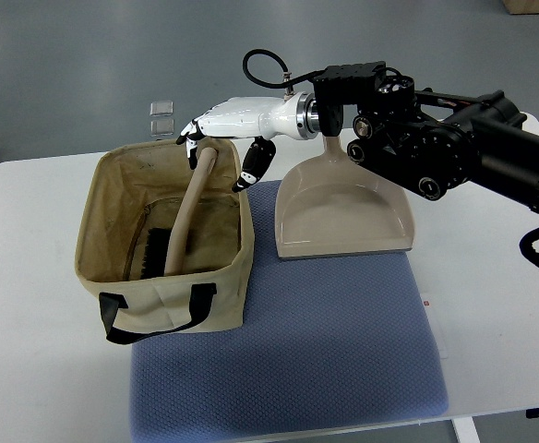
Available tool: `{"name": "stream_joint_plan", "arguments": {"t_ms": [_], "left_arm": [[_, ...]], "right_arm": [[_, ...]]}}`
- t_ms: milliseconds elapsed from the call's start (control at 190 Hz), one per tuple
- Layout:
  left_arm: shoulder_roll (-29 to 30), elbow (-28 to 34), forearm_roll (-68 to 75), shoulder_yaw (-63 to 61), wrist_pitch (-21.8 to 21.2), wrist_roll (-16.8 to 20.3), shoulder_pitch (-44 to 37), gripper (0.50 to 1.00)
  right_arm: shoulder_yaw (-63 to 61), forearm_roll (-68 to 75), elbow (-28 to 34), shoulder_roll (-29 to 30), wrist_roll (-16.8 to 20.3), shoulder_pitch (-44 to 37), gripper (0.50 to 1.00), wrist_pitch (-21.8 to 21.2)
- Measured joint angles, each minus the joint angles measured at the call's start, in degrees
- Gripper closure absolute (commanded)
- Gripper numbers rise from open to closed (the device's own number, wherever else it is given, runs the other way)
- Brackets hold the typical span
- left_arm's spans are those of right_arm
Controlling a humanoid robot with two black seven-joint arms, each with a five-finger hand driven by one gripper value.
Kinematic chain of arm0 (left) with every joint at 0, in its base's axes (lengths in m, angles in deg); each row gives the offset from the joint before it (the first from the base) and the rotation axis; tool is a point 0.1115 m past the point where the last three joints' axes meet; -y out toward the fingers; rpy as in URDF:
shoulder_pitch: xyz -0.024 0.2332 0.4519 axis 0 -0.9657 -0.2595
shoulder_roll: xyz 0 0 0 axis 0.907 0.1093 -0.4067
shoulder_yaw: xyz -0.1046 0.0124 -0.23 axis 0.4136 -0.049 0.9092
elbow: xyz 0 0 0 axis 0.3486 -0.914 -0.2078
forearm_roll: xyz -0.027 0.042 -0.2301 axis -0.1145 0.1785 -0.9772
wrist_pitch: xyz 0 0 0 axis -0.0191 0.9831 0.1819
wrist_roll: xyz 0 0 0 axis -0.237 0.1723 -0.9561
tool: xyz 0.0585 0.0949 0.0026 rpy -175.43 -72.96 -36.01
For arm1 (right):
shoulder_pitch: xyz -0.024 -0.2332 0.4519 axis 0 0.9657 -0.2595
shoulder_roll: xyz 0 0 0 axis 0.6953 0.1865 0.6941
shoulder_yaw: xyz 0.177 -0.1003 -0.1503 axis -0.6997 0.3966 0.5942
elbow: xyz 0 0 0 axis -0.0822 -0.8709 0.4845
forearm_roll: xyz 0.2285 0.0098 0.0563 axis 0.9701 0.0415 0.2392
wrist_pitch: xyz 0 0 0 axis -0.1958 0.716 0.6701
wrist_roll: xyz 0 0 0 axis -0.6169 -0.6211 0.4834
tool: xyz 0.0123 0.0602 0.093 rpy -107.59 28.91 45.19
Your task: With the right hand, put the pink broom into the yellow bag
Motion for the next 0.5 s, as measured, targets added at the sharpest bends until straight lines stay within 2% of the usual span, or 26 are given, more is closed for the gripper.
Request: {"name": "stream_joint_plan", "arguments": {"t_ms": [184, 500], "left_arm": [[0.00, 0.00, 0.00, 0.00, 0.00, 0.00, 0.00, 0.500], [0.00, 0.00, 0.00, 0.00, 0.00, 0.00, -0.01, 0.500]], "right_arm": [[-6.38, 2.76, -0.12, -1.85, -0.16, 4.19, 0.605, 0.09], [-28.05, 19.44, -0.61, -3.20, -0.81, 20.20, 0.603, 2.38]]}}
